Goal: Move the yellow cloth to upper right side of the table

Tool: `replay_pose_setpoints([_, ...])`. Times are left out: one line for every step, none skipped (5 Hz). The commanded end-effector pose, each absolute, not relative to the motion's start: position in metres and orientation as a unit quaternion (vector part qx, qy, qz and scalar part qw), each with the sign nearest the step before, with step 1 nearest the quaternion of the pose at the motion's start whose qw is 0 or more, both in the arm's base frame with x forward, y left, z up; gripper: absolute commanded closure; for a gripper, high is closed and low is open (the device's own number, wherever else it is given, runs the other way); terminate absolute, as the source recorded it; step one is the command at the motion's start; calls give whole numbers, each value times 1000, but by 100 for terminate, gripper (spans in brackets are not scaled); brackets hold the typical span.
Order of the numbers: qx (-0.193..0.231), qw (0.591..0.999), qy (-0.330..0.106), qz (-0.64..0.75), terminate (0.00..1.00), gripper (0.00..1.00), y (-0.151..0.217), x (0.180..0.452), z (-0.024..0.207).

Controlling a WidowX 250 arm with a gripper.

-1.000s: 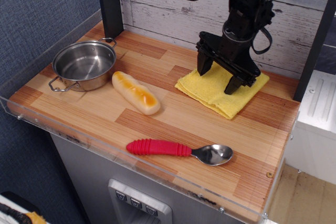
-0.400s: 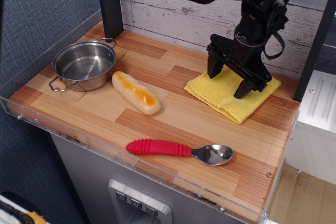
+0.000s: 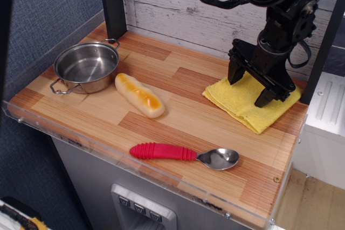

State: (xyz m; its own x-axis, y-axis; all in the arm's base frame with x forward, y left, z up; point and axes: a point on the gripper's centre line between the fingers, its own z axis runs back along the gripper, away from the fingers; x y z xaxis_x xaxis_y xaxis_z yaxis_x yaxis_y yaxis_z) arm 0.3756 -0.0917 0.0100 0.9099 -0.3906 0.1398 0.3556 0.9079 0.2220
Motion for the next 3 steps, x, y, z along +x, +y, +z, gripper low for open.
replay_pose_setpoints([93, 967, -75, -223, 0, 0, -111, 360, -2])
replay_pose_setpoints([95, 969, -75, -217, 0, 0, -106, 361, -2])
replay_pose_setpoints([96, 969, -74, -217, 0, 0, -106, 361, 0])
